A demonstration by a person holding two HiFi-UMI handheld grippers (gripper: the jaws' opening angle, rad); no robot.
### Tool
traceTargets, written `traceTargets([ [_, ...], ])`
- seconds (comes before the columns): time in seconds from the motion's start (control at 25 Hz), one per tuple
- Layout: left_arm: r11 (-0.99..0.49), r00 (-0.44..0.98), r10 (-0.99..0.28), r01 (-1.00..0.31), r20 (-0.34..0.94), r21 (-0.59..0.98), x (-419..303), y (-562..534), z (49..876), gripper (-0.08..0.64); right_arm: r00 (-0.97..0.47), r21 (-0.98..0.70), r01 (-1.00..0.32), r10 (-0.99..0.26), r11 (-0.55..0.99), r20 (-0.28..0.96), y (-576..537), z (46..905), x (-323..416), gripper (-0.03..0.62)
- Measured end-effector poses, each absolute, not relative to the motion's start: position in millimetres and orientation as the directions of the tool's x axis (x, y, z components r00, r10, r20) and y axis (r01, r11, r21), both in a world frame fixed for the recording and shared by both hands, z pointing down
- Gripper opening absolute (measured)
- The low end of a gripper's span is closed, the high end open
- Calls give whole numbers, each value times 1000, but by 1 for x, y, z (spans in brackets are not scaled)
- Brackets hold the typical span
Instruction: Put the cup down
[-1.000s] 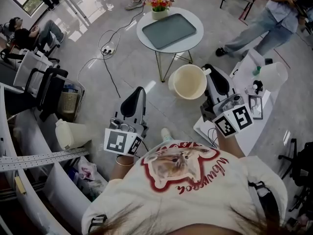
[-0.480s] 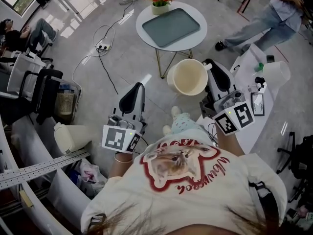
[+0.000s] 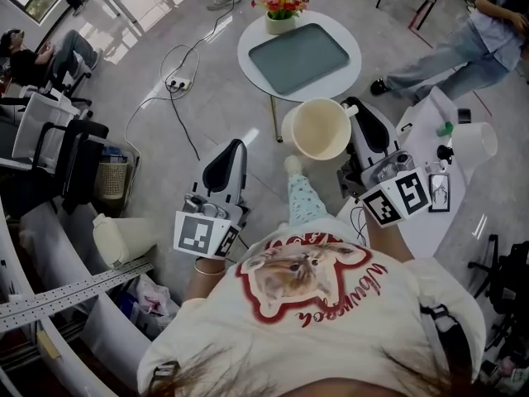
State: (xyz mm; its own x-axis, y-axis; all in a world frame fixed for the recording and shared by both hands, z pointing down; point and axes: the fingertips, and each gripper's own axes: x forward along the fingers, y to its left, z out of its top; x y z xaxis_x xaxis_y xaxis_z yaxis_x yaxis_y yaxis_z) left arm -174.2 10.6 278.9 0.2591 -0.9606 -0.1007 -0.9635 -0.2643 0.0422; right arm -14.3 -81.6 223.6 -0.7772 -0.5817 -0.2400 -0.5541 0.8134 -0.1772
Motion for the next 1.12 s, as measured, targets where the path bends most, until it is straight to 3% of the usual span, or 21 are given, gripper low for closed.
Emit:
traceTargets([
  [1.12, -235, 229, -968, -971, -103, 47, -231, -291, 271, 17, -793, -210, -525, -564, 825, -230, -382, 233, -66, 37],
])
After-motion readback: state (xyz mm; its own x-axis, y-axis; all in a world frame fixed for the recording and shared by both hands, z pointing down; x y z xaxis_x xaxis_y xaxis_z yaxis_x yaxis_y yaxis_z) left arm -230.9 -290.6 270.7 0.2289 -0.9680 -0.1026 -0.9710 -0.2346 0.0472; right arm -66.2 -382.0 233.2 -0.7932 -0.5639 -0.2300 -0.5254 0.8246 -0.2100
